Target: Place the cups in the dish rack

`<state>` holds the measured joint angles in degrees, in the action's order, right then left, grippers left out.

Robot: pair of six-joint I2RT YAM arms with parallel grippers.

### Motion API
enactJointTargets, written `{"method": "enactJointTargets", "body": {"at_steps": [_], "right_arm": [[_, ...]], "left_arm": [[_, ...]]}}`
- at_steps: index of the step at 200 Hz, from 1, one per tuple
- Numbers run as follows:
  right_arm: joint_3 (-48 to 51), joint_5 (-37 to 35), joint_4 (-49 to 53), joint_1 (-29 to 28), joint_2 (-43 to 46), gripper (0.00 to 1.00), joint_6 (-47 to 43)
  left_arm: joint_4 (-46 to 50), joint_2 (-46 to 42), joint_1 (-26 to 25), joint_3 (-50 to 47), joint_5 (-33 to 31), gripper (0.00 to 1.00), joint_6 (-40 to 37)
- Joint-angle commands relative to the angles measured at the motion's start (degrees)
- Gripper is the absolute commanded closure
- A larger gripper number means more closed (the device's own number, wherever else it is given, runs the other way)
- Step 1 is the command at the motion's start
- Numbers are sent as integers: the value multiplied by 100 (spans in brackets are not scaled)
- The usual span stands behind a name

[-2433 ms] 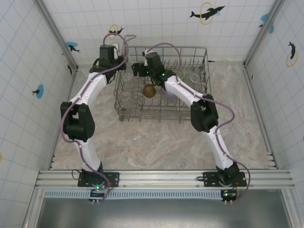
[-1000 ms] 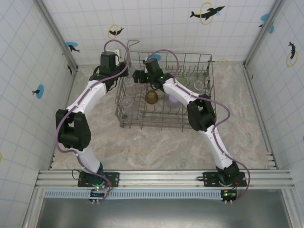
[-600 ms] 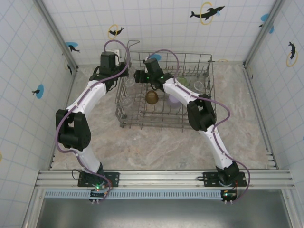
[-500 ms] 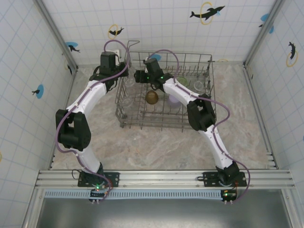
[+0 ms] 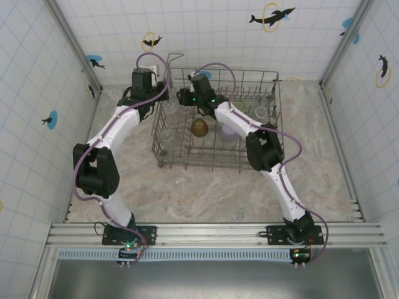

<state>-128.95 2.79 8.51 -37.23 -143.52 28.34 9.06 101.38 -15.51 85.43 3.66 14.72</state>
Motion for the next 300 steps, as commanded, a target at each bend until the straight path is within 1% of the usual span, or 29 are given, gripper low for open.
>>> {"method": "enactJointTargets", "body": {"at_steps": [1, 18, 33, 65, 105, 127, 155, 201, 218, 261, 300], "right_arm": [[-184, 459, -108, -214, -89, 44, 89], [-184, 465, -83, -214, -25, 44, 102], [-180, 376, 94, -210, 20, 35, 60], [-175, 234, 532, -206, 20, 24, 10], [-162, 232, 770, -239, 6, 20, 23], [-166, 102, 955, -266, 12, 17, 49], [-166, -57, 1176, -276, -24, 17, 9], [-168, 57, 1337, -340, -87, 18, -67], [-166, 73, 1370, -388, -80, 17, -109], [-165, -158, 1677, -383, -202, 12, -211], [-162, -8, 1546, -442, -223, 22, -304]], "left_arm": [[154, 51, -486, -313, 1056, 100, -32], [98, 22, -506, -392, 1101, 100, 4], [104, 6, -508, -426, 1086, 100, 22], [93, -13, -512, -448, 1079, 100, 22], [87, -22, -507, -491, 1034, 100, 7], [104, -22, -515, -496, 996, 100, -22], [114, -22, -512, -475, 996, 100, -31], [114, -14, -514, -439, 1005, 100, 14], [114, -13, -514, -435, 1005, 100, 22], [135, 4, -510, -387, 1005, 100, 22], [124, 30, -515, -356, 1058, 100, 22]]}}
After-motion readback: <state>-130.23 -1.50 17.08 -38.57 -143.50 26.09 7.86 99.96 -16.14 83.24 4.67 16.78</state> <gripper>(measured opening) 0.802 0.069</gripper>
